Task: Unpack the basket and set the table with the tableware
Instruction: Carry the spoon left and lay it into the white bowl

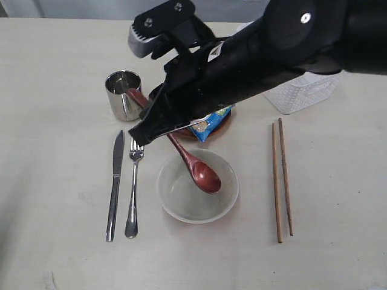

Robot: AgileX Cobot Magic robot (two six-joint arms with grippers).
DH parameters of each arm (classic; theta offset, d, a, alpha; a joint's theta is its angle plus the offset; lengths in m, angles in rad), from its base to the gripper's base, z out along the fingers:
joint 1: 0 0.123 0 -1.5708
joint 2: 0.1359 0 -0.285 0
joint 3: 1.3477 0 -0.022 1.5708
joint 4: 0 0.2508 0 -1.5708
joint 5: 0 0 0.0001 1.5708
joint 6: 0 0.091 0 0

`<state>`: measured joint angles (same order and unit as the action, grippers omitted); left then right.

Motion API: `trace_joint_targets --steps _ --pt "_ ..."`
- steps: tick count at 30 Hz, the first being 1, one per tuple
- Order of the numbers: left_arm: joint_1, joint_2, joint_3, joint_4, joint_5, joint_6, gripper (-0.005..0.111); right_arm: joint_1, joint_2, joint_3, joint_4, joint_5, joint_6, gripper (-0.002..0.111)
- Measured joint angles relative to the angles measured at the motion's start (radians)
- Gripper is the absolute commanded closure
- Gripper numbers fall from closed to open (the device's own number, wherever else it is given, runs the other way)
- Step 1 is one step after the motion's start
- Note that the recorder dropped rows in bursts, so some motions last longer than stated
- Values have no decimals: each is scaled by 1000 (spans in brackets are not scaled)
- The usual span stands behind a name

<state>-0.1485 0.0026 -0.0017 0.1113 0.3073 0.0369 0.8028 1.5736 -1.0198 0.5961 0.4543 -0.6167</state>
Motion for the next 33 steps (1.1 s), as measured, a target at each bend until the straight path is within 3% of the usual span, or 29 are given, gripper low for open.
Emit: trace_joint_targets --steps 14,22,33 --pt "0 0 0 0 0 0 107 29 95 0 0 -14 -90 108" --pt "0 0 0 0 0 0 107 29 95 0 -4 -14 -107 70" --pt "0 0 0 0 0 0 107 29 95 0 -13 -22 -108 68"
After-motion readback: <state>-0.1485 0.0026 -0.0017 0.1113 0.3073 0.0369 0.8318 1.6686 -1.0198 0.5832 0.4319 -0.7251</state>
